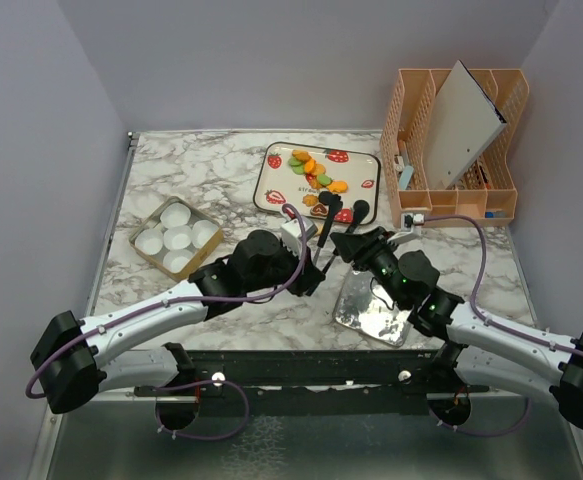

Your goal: Pack the cookies

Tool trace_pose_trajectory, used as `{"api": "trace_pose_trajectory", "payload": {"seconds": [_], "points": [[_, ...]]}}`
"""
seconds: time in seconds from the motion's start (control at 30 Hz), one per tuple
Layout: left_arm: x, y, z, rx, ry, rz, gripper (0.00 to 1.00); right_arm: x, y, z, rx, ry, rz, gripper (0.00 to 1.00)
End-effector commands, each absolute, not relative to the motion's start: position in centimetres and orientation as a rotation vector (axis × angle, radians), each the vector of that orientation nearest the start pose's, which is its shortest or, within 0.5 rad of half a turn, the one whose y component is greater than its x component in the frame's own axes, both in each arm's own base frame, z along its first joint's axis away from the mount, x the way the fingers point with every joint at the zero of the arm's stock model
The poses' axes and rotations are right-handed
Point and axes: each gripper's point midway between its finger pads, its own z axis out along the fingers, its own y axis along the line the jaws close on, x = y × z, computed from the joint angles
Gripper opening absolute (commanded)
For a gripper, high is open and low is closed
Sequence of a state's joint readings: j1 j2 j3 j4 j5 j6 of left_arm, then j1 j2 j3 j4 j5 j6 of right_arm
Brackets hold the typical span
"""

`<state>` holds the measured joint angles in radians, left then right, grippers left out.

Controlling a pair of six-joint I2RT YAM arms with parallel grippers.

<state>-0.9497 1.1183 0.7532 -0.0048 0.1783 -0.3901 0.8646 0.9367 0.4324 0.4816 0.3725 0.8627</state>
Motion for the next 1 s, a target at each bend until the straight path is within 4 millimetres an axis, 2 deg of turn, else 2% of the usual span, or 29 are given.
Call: {"api": "trace_pose_trajectory", "payload": {"seconds": [0.0,0.03,0.07,0.2,0.3,0.43,0.53,0.67,0.77,0.83,0.97], "points": [[18.2,-32.8,20.4,0.703,1.897,-1.007,0.0,26.0,24.2,22.9,0.362,1.627,1.044,0.32],[18.4,-32.6,20.3,0.693,1.896,-0.992,0.0,26.0,24.2,22.8,0.366,1.625,1.043,0.28],[18.6,-32.3,20.2,0.678,1.895,-0.973,0.04,26.0,24.1,22.7,0.371,1.625,1.041,0.23],[20.2,-31.0,20.4,0.577,1.881,-0.885,0.34,25.9,23.9,22.4,0.385,1.62,1.049,0.04],[21.5,-29.6,20.5,0.467,1.884,-0.806,0.55,25.9,23.3,21.9,0.411,1.622,1.025,0.0],[23.3,-27.3,20.3,0.303,1.901,-0.681,0.71,26.0,22.2,21.4,0.442,1.606,0.986,0.0],[24.3,-25.6,20.3,0.195,1.904,-0.616,0.77,26.1,21.7,21.0,0.449,1.605,0.961,0.0],[25.4,-24.0,20.2,0.089,1.902,-0.624,0.8,26.1,21.0,20.5,0.477,1.595,0.949,0.0],[25.4,-23.6,20.3,0.074,1.877,-0.675,0.86,26.2,20.0,19.9,0.557,1.59,0.931,0.0],[25.1,-23.6,20.0,0.091,1.855,-0.705,0.98,26.3,19.3,19.4,0.63,1.586,0.931,0.0],[24.9,-23.7,19.9,0.049,1.844,-0.749,0.99,26.3,19.0,19.0,0.737,1.576,0.968,0.0]]}}
